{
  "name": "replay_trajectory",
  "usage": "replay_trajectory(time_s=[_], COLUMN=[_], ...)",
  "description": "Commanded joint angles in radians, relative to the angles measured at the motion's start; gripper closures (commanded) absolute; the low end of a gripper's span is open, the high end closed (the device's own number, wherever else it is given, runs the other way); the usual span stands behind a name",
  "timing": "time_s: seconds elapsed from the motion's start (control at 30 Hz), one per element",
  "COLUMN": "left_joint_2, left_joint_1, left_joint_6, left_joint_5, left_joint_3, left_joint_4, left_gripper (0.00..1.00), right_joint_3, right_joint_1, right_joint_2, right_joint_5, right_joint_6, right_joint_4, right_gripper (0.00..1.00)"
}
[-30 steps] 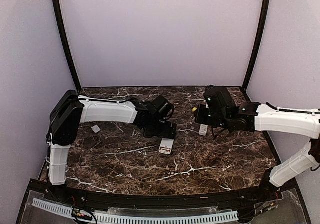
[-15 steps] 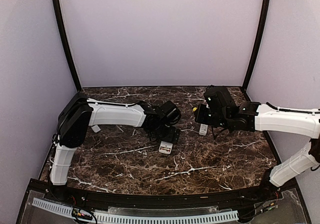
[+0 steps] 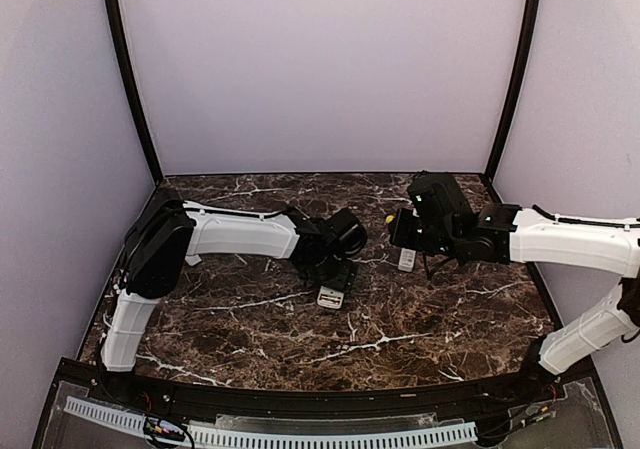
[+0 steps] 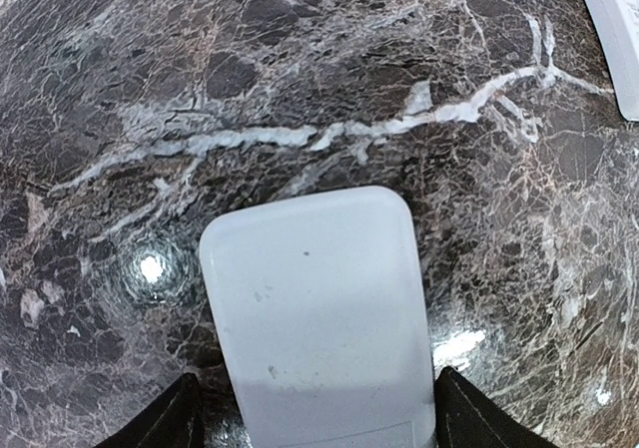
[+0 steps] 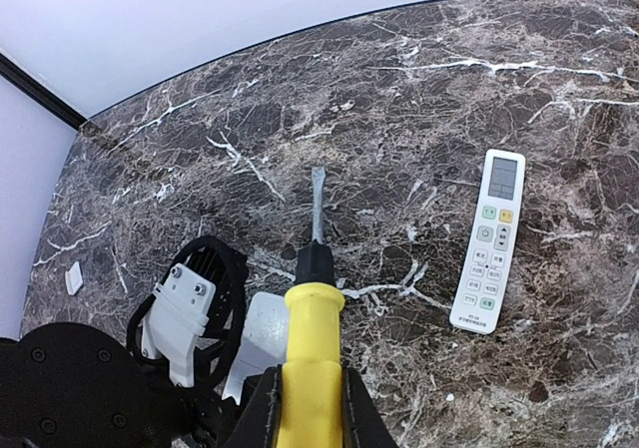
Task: Unload the batteries from the remote control
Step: Move the remote control without the battery cover to the center of the board.
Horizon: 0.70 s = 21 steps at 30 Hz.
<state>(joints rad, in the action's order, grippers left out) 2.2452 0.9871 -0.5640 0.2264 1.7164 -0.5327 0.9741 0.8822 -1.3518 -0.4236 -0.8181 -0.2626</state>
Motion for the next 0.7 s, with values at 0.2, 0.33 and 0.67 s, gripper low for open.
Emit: replay_trajectory(time_s=[0.2, 0.33, 0.67], left_joint_2=[-0.003, -0.005, -0.102], left_joint_1=[0.004, 0.002, -0.019], left_joint_6=[-0.019, -0.047, -0.104], left_joint_5=[0.081, 0.105, 0.118], left_joint_3=[0.025, 0.022, -0.081], left_joint_4=[-0.115, -0.144, -0.142], left_gripper=[0.33, 0.39, 0.49], right_joint_3=[-0.005, -0.004, -0.008], right_joint_1=[-0.009, -0.009, -0.009], right_joint_2=[0.001, 0.004, 0.013], right_joint_5=[-0.011, -0.010, -0.010], right_joint_6=[-0.008, -0.009, -0.009], right_joint_4=[0.008, 0.009, 0.008], right_gripper=[1.00, 1.00, 1.00])
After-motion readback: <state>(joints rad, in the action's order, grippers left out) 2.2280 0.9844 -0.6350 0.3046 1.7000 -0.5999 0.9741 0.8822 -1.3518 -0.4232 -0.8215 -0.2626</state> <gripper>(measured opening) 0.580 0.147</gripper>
